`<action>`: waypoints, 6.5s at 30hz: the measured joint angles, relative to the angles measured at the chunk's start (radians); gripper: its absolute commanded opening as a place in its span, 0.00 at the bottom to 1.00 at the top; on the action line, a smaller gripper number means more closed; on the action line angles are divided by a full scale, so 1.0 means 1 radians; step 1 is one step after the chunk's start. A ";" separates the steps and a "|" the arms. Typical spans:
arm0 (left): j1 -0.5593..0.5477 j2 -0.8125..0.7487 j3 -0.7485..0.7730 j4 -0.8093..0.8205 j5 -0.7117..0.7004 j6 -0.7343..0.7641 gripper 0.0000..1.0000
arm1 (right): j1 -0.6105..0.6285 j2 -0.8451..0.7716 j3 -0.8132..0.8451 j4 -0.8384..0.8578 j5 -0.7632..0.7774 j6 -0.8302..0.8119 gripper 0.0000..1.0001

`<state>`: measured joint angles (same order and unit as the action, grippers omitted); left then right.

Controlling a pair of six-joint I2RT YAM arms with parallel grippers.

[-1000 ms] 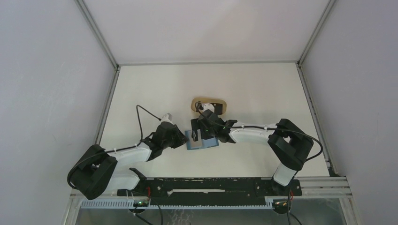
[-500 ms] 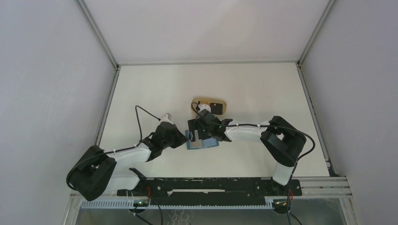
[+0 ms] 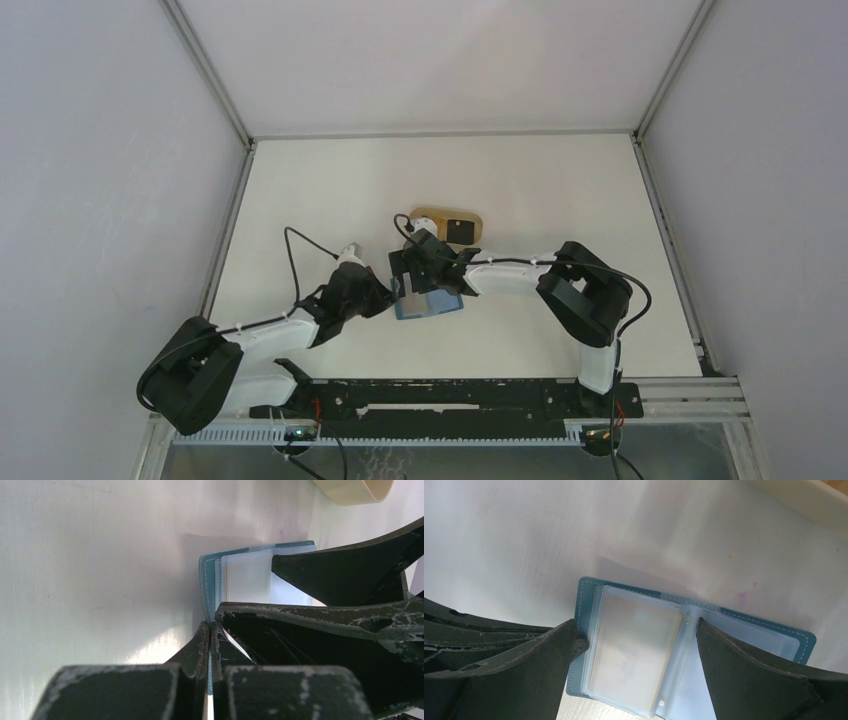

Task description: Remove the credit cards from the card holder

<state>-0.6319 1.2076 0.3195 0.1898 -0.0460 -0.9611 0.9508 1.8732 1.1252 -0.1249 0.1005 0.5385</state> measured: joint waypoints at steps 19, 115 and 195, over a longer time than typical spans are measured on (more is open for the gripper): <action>-0.001 0.000 -0.011 -0.005 0.000 -0.001 0.00 | 0.068 0.042 0.068 -0.097 0.156 -0.085 0.99; -0.005 0.024 -0.013 0.007 -0.055 -0.008 0.00 | 0.059 0.027 0.079 -0.174 0.043 -0.203 0.80; -0.002 0.100 0.004 0.081 -0.048 -0.007 0.00 | 0.046 -0.060 0.018 -0.149 -0.023 -0.190 0.85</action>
<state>-0.6338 1.3075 0.3237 0.2710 -0.0944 -0.9680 0.9966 1.8137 1.1427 -0.2741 0.0776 0.3485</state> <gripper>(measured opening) 0.007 0.851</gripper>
